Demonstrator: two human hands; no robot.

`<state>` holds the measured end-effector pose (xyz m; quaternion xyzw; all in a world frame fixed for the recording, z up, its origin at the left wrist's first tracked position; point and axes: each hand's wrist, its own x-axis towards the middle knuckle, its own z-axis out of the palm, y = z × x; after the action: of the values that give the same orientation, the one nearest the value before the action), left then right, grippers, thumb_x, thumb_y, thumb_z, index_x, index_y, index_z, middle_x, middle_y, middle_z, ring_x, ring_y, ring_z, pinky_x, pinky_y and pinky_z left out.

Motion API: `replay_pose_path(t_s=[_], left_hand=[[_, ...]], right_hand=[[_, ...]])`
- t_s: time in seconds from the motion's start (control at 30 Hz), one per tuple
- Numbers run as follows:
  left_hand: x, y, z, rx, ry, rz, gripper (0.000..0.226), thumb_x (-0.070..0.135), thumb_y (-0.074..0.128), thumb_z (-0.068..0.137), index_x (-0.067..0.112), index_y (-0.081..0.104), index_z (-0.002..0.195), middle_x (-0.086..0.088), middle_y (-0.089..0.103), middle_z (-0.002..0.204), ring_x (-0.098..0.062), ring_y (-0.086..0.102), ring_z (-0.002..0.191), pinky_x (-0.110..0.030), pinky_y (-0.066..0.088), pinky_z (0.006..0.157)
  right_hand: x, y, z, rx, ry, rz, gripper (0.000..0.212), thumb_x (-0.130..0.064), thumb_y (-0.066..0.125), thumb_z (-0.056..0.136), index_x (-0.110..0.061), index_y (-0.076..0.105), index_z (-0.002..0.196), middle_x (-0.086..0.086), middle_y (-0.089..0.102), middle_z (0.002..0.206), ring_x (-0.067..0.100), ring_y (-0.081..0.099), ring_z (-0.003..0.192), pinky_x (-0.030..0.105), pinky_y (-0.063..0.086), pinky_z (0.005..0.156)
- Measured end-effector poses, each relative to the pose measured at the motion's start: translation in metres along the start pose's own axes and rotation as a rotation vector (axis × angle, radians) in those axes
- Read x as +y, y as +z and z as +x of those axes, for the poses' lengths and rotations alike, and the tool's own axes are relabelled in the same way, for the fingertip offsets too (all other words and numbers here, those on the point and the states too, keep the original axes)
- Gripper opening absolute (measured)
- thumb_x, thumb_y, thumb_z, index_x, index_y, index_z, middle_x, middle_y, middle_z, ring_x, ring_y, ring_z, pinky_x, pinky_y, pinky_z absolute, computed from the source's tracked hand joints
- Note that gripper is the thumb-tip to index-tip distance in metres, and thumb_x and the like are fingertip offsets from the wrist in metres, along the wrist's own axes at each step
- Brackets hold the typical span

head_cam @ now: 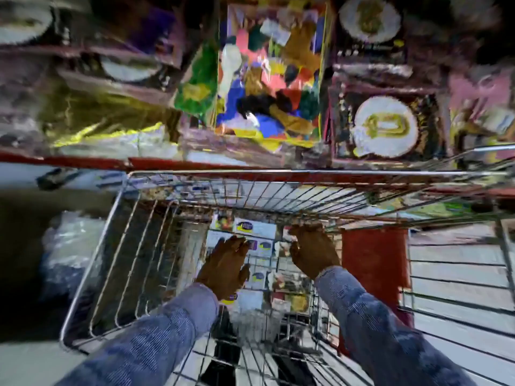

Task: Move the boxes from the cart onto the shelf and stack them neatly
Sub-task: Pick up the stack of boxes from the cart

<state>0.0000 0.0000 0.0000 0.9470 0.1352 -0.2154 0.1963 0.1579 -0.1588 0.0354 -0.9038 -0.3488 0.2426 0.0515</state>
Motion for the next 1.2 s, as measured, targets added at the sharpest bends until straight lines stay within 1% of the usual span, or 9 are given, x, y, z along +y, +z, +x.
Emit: replay_pose_path(t_s=[0.1,0.23,0.37,0.47,0.6,0.8,1.07,1.13,1.2], left_hand=[[-0.013,0.027,0.027,-0.031,0.03,0.067,0.059,0.028,0.046,0.102,0.008,0.023,0.154,-0.014,0.027,0.162,-0.031,0.021,0.15,-0.043,0.008,0.125],[-0.021,0.052,0.044,0.045,0.11,0.146,0.057,0.004,0.058,0.092,0.0,0.039,0.146,-0.022,0.041,0.153,-0.039,0.034,0.143,-0.049,0.022,0.121],[-0.027,0.06,0.052,0.015,0.095,0.258,0.061,0.001,0.043,0.096,0.005,0.023,0.153,-0.017,0.023,0.163,-0.035,0.019,0.15,-0.048,0.016,0.122],[-0.028,0.061,0.055,0.031,0.083,0.266,0.063,-0.003,0.044,0.093,0.005,0.025,0.152,-0.016,0.031,0.159,-0.036,0.027,0.147,-0.049,0.023,0.119],[-0.027,0.056,0.06,0.065,0.109,0.298,0.06,0.001,0.067,0.082,0.003,0.049,0.14,-0.018,0.057,0.137,-0.039,0.051,0.129,-0.048,0.044,0.106],[-0.024,0.053,0.069,-0.013,0.033,0.238,0.056,0.008,0.055,0.09,0.008,0.042,0.144,-0.014,0.046,0.145,-0.035,0.043,0.133,-0.045,0.037,0.107],[-0.008,0.009,0.03,0.001,0.058,0.222,0.061,0.021,0.067,0.086,0.011,0.046,0.142,-0.009,0.055,0.142,-0.032,0.049,0.13,-0.041,0.036,0.111],[0.001,-0.019,0.009,0.05,0.109,0.165,0.064,0.021,0.084,0.07,0.008,0.061,0.129,-0.013,0.068,0.126,-0.036,0.064,0.113,-0.039,0.052,0.096],[0.012,-0.052,-0.012,0.067,0.141,0.159,0.068,0.025,0.097,0.046,0.009,0.074,0.108,-0.01,0.077,0.102,-0.034,0.074,0.085,-0.034,0.062,0.066]], right_hand=[[0.009,0.025,0.033,-0.056,-0.047,0.016,0.04,-0.018,0.06,0.083,-0.019,0.061,0.123,0.017,0.069,0.118,0.039,0.065,0.106,0.044,0.056,0.085],[0.013,0.048,0.068,-0.1,-0.095,-0.038,0.037,-0.015,0.064,0.078,-0.019,0.061,0.116,0.011,0.069,0.116,0.033,0.066,0.107,0.038,0.056,0.081],[0.016,0.061,0.091,-0.164,-0.188,-0.078,0.053,-0.018,0.057,0.087,-0.016,0.048,0.139,0.014,0.062,0.13,0.034,0.059,0.118,0.04,0.05,0.092],[0.018,0.065,0.099,-0.214,-0.243,-0.109,0.055,-0.023,0.057,0.087,-0.018,0.046,0.141,0.012,0.058,0.133,0.033,0.057,0.121,0.038,0.048,0.095],[0.021,0.069,0.107,-0.302,-0.288,-0.158,0.066,-0.031,0.057,0.091,-0.015,0.033,0.149,0.015,0.049,0.143,0.033,0.05,0.129,0.04,0.046,0.1],[0.018,0.071,0.114,-0.384,-0.317,-0.179,0.072,-0.029,0.056,0.095,-0.011,0.02,0.154,0.016,0.038,0.153,0.032,0.039,0.14,0.04,0.038,0.112],[-0.006,0.02,0.077,-0.225,-0.324,-0.227,0.071,-0.031,0.062,0.087,-0.005,0.031,0.146,0.021,0.052,0.137,0.037,0.051,0.125,0.04,0.043,0.102],[-0.016,-0.005,0.065,-0.195,-0.335,-0.241,0.072,-0.033,0.064,0.085,-0.005,0.033,0.144,0.022,0.056,0.131,0.038,0.055,0.12,0.041,0.046,0.098],[-0.025,-0.038,0.049,-0.173,-0.372,-0.237,0.073,-0.038,0.062,0.087,-0.007,0.031,0.146,0.021,0.056,0.131,0.036,0.054,0.12,0.039,0.045,0.097]])
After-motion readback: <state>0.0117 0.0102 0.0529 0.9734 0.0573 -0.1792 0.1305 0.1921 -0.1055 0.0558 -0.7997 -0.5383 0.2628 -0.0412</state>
